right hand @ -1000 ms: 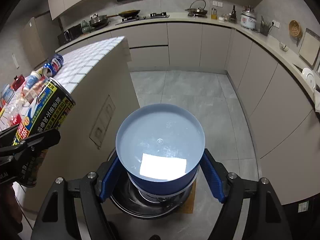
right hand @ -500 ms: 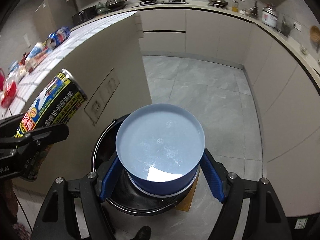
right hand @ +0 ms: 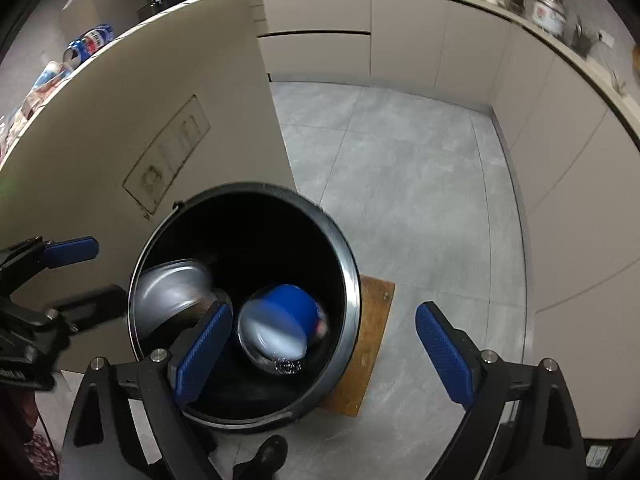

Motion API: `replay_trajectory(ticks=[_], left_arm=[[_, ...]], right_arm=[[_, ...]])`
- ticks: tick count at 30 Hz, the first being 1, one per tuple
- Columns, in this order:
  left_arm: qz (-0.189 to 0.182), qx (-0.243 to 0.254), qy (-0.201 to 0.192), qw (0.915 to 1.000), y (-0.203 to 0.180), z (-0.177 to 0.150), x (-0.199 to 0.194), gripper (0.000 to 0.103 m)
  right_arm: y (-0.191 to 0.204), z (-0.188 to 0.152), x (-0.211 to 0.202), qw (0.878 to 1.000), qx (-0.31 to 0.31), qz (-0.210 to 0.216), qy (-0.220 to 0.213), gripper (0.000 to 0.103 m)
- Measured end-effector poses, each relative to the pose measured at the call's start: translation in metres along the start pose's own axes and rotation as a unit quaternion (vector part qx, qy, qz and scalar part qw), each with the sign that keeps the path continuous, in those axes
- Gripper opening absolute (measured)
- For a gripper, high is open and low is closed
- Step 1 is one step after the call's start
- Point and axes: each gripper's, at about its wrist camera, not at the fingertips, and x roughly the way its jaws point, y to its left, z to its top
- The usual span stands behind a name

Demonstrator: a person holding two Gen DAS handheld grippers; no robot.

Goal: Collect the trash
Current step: 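Open both tools to drop the can and blue lid into the bin, then move the right tool to the plastic bag while the left tool approaches the white tissue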

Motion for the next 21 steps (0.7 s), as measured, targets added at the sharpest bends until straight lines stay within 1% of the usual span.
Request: replay_trajectory(ticks=[4,9,13,15,17,18,21], left_arm=[[0.013,0.008,-0.011,0.9998,0.001,-0.001,-0.014,0.087],[0.027,0.016,-0.025,0.9992,-0.001,0.009,-0.029,0.087],[0.028,0.018,-0.056,0.9979,-0.003,0.013,-0.062,0.087],[0.031,0.016,-0.066,0.9972,-0.001,0.015,-0.074,0.092],[0.029,0.019,-0.079,0.9962,-0.003,0.016,-0.09,0.094],[0.031,0.021,-0.085,0.9957,-0.004,0.016,-0.098,0.097],[0.04,0.02,-0.106,0.9934,-0.004,0.016,-0.12,0.101]], right_arm=[[-0.01,-0.001,-0.011,1.0,0.025,-0.001,-0.018,0.095],[-0.002,0.012,-0.027,0.999,0.025,-0.013,-0.022,0.095],[0.0,0.019,-0.047,0.999,0.034,-0.022,-0.036,0.095],[0.002,0.026,-0.063,0.997,0.048,-0.025,-0.047,0.095],[0.004,0.031,-0.076,0.996,0.061,-0.02,-0.056,0.095],[0.005,0.033,-0.083,0.996,0.066,-0.021,-0.061,0.096],[0.013,0.041,-0.102,0.995,0.068,-0.022,-0.072,0.099]])
